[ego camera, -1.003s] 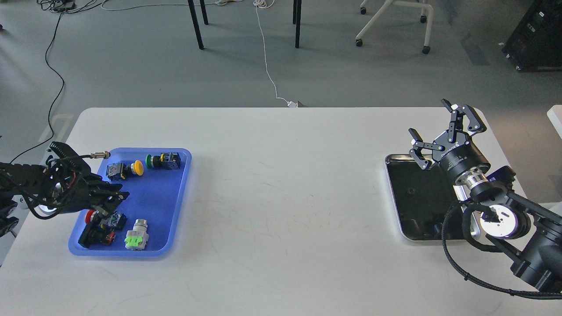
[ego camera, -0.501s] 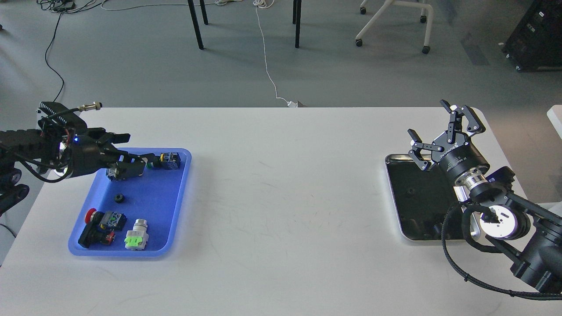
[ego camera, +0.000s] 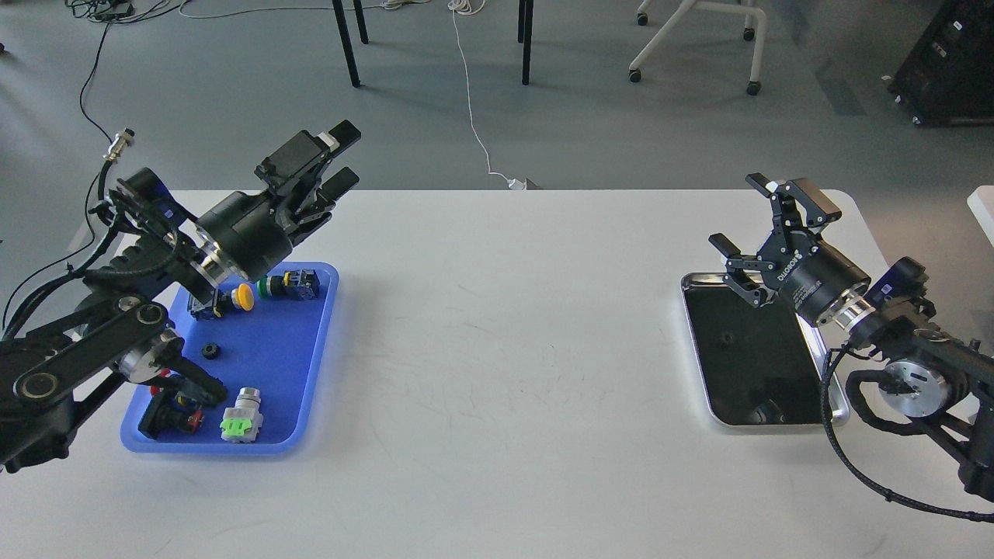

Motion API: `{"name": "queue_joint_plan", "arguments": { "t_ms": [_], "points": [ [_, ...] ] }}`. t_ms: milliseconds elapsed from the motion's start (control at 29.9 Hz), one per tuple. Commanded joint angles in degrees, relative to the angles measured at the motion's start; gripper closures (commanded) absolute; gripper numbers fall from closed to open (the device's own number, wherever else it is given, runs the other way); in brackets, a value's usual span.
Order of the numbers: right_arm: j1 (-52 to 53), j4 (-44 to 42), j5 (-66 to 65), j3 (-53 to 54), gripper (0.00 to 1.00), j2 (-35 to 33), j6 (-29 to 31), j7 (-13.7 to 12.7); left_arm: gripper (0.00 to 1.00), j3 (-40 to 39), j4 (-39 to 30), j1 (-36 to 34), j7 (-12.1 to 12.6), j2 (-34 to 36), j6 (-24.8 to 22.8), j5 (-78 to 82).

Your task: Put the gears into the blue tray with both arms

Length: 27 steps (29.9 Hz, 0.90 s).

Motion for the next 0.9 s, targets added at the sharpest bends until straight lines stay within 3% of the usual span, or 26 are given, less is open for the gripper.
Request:
{"name": "queue_joint_plan", "arguments": {
  "t_ms": [0,234,468,869],
  "points": [
    [6.06,2.58,-11.18,-6.48,0.03,-5.41,0.03,0.0,0.02,-5.37,-0.1,4.88,-0.01,-4.73,0.18,-0.32],
    [24.6,7.5,-39.03,-26.07,0.02,-13.5,0.03,0.0,0.02,-13.12,-0.02,8.66,-0.01,-10.18,-0.35,-1.11],
    [37.53,7.07,-68.66,-44.27,0.02,-12.55,-0.49,0.0,0.02,-13.38,-0.02,8.84,-0.01,-11.42,-0.35,-1.38],
    [38.77,-4.97,-71.85,-57.03,0.07,2.92,-7.26,0.0,0.02,-13.38,-0.1,9.46,-0.01,-11.24,-0.44,-1.38]
  ]
}}
